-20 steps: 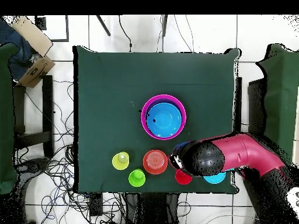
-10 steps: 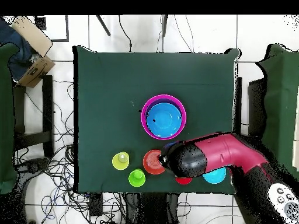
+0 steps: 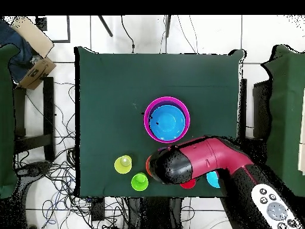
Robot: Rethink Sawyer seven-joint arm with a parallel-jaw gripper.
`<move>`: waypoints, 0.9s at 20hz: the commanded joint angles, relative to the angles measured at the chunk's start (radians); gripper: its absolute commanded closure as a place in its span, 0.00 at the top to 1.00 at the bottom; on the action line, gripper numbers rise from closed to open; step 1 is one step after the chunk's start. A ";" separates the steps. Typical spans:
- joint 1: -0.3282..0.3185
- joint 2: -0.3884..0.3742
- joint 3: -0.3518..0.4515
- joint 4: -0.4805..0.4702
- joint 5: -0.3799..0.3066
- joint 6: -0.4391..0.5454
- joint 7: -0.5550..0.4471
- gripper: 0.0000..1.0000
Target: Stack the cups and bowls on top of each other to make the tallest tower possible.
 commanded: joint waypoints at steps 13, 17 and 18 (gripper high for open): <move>0.080 0.178 -0.224 -0.011 -0.143 -0.207 0.126 1.00; 0.099 0.175 -0.243 -0.007 -0.143 -0.227 0.133 1.00; 0.106 0.177 -0.251 -0.009 -0.144 -0.232 0.136 1.00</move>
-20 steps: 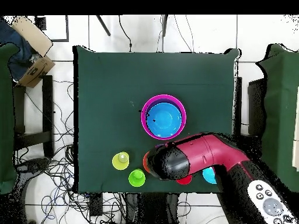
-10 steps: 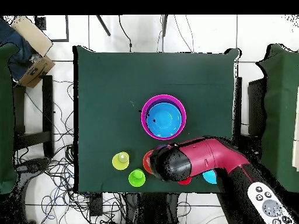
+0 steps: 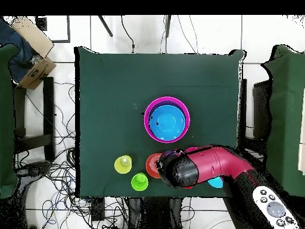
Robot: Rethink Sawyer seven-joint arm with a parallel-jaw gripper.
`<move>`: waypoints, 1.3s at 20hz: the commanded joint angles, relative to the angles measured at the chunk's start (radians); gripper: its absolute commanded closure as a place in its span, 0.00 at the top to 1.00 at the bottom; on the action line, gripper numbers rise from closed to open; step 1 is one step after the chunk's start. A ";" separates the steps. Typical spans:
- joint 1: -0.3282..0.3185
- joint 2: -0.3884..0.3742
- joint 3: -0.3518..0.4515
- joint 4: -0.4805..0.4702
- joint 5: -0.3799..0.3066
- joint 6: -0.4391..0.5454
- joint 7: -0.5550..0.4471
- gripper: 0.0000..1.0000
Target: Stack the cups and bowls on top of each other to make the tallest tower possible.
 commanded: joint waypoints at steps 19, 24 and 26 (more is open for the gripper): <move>0.101 0.128 -0.166 -0.036 -0.090 -0.164 0.056 1.00; 0.104 0.162 -0.188 -0.056 -0.113 -0.197 0.051 1.00; 0.095 0.174 -0.185 -0.059 -0.112 -0.207 0.042 1.00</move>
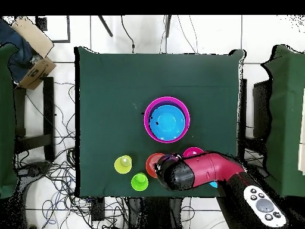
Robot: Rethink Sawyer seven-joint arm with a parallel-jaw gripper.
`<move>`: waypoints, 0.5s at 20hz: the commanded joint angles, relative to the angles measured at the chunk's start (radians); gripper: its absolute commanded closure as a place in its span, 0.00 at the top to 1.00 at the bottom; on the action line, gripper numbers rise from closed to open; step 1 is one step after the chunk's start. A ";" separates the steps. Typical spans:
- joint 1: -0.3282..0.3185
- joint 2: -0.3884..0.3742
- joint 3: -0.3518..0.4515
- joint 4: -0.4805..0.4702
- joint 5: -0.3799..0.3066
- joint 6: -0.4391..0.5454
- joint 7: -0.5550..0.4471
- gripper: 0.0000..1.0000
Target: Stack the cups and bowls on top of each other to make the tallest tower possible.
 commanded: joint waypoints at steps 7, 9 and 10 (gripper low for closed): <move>0.007 0.123 -0.040 -0.059 -0.120 -0.117 0.036 1.00; 0.003 0.142 -0.046 -0.063 -0.137 -0.144 0.038 1.00; 0.000 0.152 -0.048 -0.064 -0.145 -0.158 0.037 1.00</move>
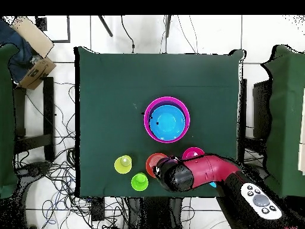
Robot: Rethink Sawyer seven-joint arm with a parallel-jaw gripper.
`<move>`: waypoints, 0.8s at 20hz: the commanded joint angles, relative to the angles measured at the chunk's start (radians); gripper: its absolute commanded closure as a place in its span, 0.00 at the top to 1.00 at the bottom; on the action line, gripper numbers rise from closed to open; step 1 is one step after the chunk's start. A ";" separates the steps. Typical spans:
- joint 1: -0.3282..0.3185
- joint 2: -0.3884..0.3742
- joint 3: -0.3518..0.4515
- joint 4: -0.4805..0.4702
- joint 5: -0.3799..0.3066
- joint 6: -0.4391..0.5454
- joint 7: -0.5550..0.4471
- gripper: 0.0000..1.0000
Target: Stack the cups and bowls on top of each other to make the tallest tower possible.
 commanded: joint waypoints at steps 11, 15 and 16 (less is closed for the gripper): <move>-0.089 0.137 0.010 -0.058 -0.155 -0.164 -0.034 1.00; -0.114 0.142 0.027 -0.057 -0.166 -0.160 -0.050 1.00; -0.119 0.142 0.032 -0.057 -0.167 -0.155 -0.054 1.00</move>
